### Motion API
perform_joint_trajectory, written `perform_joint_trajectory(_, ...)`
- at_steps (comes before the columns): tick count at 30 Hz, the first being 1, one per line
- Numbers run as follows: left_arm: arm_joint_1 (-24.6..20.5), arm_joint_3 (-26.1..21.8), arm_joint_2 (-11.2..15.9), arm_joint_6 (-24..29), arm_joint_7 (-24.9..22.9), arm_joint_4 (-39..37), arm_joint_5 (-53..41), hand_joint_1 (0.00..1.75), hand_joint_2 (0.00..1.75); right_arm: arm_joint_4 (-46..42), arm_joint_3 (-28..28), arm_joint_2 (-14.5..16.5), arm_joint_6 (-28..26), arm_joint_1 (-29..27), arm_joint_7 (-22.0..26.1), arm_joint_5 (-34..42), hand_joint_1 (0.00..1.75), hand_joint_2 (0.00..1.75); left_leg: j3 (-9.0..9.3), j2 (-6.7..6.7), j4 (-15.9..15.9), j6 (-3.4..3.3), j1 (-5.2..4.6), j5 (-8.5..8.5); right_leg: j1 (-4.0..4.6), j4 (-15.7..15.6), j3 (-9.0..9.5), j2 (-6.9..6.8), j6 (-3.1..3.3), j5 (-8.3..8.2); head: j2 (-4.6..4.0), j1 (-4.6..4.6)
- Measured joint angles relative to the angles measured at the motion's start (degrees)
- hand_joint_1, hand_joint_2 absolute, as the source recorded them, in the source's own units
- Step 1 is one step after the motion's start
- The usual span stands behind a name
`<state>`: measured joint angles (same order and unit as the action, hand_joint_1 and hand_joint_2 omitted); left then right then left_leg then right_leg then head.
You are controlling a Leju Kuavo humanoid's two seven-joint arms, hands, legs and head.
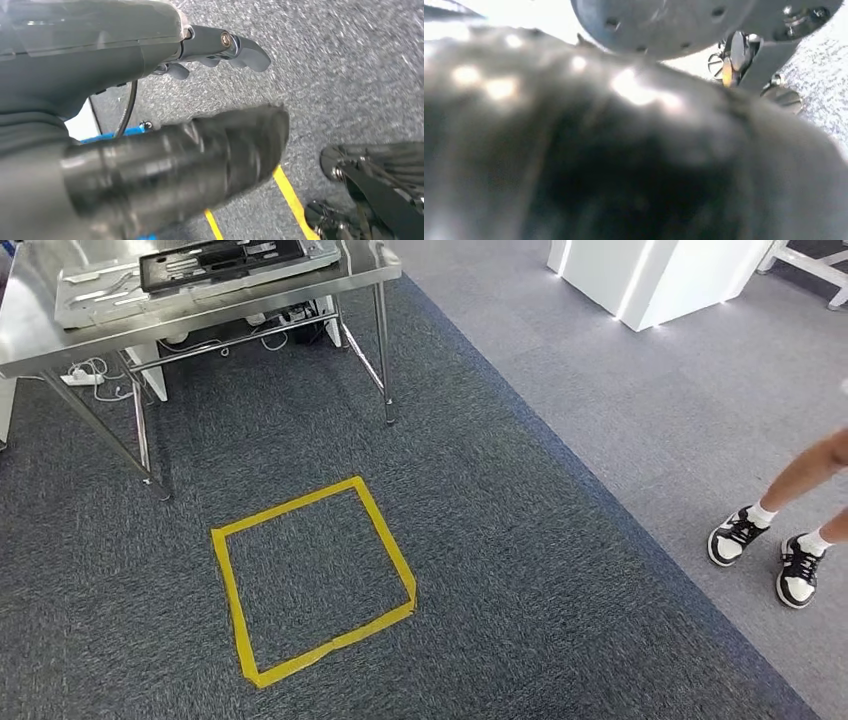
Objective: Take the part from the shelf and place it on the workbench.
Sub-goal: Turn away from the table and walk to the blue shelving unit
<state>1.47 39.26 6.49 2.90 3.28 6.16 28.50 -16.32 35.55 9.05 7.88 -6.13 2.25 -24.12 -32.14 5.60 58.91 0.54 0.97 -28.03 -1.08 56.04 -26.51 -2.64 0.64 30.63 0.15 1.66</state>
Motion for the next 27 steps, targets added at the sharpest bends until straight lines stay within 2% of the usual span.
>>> perform_joint_trajectory(2, 0.2, 0.4, -0.1, 0.0, -0.1, 0.0, 0.2, 0.00, 1.75, -5.1, 0.7, 0.7, 3.9, -2.3, -3.8, -1.2, 0.00, 0.00, -2.16, -3.65, 5.7, 0.38, 0.25, -4.25, 0.06, -0.2, -0.56, 0.82, 0.93, -0.65, -0.01, 0.00)
perform_joint_trajectory(3, 0.3, 0.5, -0.2, 0.0, -0.2, 0.0, 0.2, 0.00, 1.75, -7.8, 1.1, 1.2, 5.5, -3.4, -5.5, -1.7, 0.00, 0.00, -3.58, -4.60, 9.7, 0.42, 0.26, -6.45, 0.23, -0.1, -0.93, 1.34, 1.18, -0.87, -0.01, 0.00)
perform_joint_trajectory(4, 0.5, 0.7, -0.2, 0.0, -0.3, 0.0, 0.2, 0.00, 1.75, -10.3, 1.6, 1.7, 6.6, -4.4, -6.7, -2.1, 0.00, 0.00, -4.63, -4.97, 12.9, 0.42, 0.25, -7.76, 0.41, 0.0, -1.28, 2.00, 1.31, -1.06, -0.01, 0.00)
perform_joint_trajectory(5, 0.6, 0.7, -0.2, 0.0, -0.4, 0.0, 0.2, 0.00, 1.75, -12.4, 2.0, 2.2, 7.3, -5.3, -7.4, -2.5, 0.00, 0.00, -4.89, -5.11, 14.4, 0.36, 0.25, -7.92, 0.57, 0.2, -1.60, 2.76, 1.38, -1.21, -0.01, -0.01)
perform_joint_trajectory(6, 0.8, 0.8, -0.3, 0.0, -0.4, 0.0, 0.2, 0.00, 1.75, -14.2, 2.4, 2.7, 7.7, -6.1, -7.9, -2.8, 0.00, 0.00, -4.10, -5.19, 13.7, 0.24, 0.24, -6.90, 0.66, 0.5, -1.88, 3.57, 1.39, -1.29, 0.00, -0.01)
perform_joint_trajectory(7, 0.9, 0.8, -0.3, 0.0, -0.4, 0.0, 0.2, 0.00, 1.75, -15.8, 2.9, 3.2, 8.0, -6.8, -8.2, -3.1, 0.00, 0.00, -2.36, -5.48, 10.9, 0.05, 0.24, -5.10, 0.72, 0.8, -2.12, 4.41, 1.36, -1.32, 0.00, 0.00)
perform_joint_trajectory(9, 1.1, 0.8, -0.3, 0.0, -0.4, -0.1, 0.2, 0.00, 1.75, -18.4, 3.5, 3.9, 8.3, -7.6, -8.5, -3.4, 0.00, 0.00, 1.98, -7.38, 3.1, -0.43, 0.23, -2.21, 0.74, 1.5, -2.64, 5.90, 1.15, -1.30, 0.00, 0.00)
perform_joint_trajectory(11, 1.0, 0.9, -0.3, 0.0, -0.4, -0.2, 0.2, 0.00, 1.75, -20.2, 3.9, 4.4, 8.5, -7.9, -8.7, -3.5, 0.00, 0.00, 4.08, -8.81, -1.0, -0.78, 0.15, -1.69, 0.75, 2.0, -3.21, 7.16, 0.59, -1.46, 0.00, -0.01)
perform_joint_trajectory(13, 0.6, 1.0, -0.3, 0.1, -0.3, -0.2, 0.1, 0.00, 1.75, -21.5, 4.2, 4.8, 8.7, -8.1, -8.8, -3.8, 0.00, 0.00, 4.14, -8.16, -1.6, -1.12, 0.16, -1.74, 0.77, 2.1, -3.70, 8.12, -0.18, -1.80, 0.00, -0.01)
perform_joint_trajectory(14, 0.4, 1.2, -0.3, 0.1, -0.3, -0.2, 0.0, 0.00, 1.75, -22.0, 4.5, 5.0, 8.8, -8.2, -8.9, -4.1, 0.00, 0.00, 4.17, -7.51, -2.0, -1.44, 0.23, -1.60, 0.76, 2.4, -3.97, 7.71, -0.50, -1.64, 0.00, -0.03)
perform_joint_trajectory(15, 0.3, 1.4, -0.3, 0.2, -0.3, -0.2, -0.1, 0.00, 1.75, -22.5, 4.9, 5.2, 9.0, -8.3, -9.1, -4.4, 0.00, 0.00, 4.15, -6.85, -2.3, -1.86, 0.32, -1.36, 0.79, 3.4, -4.50, 6.72, -0.79, -0.91, -0.01, -0.04)
perform_joint_trajectory(17, 0.3, 1.8, -0.4, 0.2, -0.3, -0.2, -0.3, 0.00, 1.75, -23.4, 5.7, 5.5, 9.5, -8.4, -9.7, -5.2, 0.00, 0.00, 3.98, -5.35, -2.8, -2.47, 0.31, -1.04, 0.76, 8.9, -7.09, 4.13, -1.26, 2.47, -0.01, -0.05)
perform_joint_trajectory(19, 0.5, 2.2, -0.4, 0.2, -0.4, -0.2, -0.4, 0.00, 1.75, -24.2, 6.7, 6.1, 10.2, -8.4, -10.7, -6.1, 0.00, 0.00, 3.69, -3.82, -2.7, -2.62, 0.17, -1.02, 0.57, 16.3, -10.67, 3.24, -1.69, 5.79, -0.01, -0.04)
perform_joint_trajectory(20, 0.5, 2.3, -0.4, 0.2, -0.4, -0.2, -0.4, 0.00, 1.75, -24.6, 7.4, 6.4, 10.4, -8.4, -11.2, -6.5, 0.00, 0.00, 3.62, -3.11, -2.7, -2.59, 0.14, -1.05, 0.44, 18.2, -11.53, 3.11, -1.84, 6.05, -0.01, -0.04)
perform_joint_trajectory(21, 0.5, 2.4, -0.5, 0.3, -0.5, -0.2, -0.4, 0.00, 1.75, -25.1, 8.3, 6.9, 10.7, -8.4, -11.9, -6.9, 0.00, 0.00, 3.60, -2.48, -2.6, -2.54, 0.13, -1.08, 0.32, 17.9, -11.26, 2.93, -1.94, 5.18, -0.01, -0.04)
perform_joint_trajectory(22, 0.5, 2.5, -0.5, 0.3, -0.6, -0.2, -0.3, 0.00, 1.75, -25.5, 9.3, 7.3, 10.9, -8.4, -12.5, -7.2, 0.00, 0.00, 3.62, -2.05, -2.5, -2.43, 0.14, -1.15, 0.20, 15.2, -9.80, 2.62, -1.96, 3.41, -0.01, -0.04)
perform_joint_trajectory(24, 0.4, 2.7, -0.7, 0.4, -0.7, -0.2, -0.2, 0.00, 1.75, -26.4, 11.2, 8.1, 11.3, -8.3, -13.5, -7.7, 0.00, 0.00, 3.70, -1.51, -2.2, -2.02, 0.04, -1.41, 0.20, 7.1, -5.44, 1.61, -1.72, 0.00, -0.01, -0.04)
perform_joint_trajectory(25, 0.2, 2.8, -0.7, 0.4, -0.8, -0.2, 0.0, 0.00, 1.75, -26.8, 12.1, 8.5, 11.5, -8.3, -13.9, -7.9, 0.00, 0.00, 3.73, -1.35, -2.0, -1.72, -0.06, -1.52, 0.30, 4.2, -3.98, 1.32, -1.43, -0.87, 0.00, -0.03)
perform_joint_trajectory(26, 0.1, 2.8, -0.7, 0.4, -0.8, -0.2, 0.1, 0.00, 1.75, -27.0, 12.9, 8.9, 11.7, -8.2, -14.1, -8.3, 0.00, 0.00, 3.76, -1.20, -1.9, -1.41, -0.17, -1.58, 0.44, 2.6, -3.30, 1.18, -1.12, -1.13, 0.00, -0.02)
perform_joint_trajectory(27, 0.0, 2.9, -0.8, 0.4, -0.8, -0.2, 0.2, 0.00, 1.75, -27.2, 13.6, 9.2, 11.8, -8.2, -14.3, -8.6, 0.00, 0.00, 3.79, -1.06, -1.9, -1.07, -0.26, -1.56, 0.63, 2.4, -3.34, 1.29, -0.80, -1.03, 0.00, -0.01)
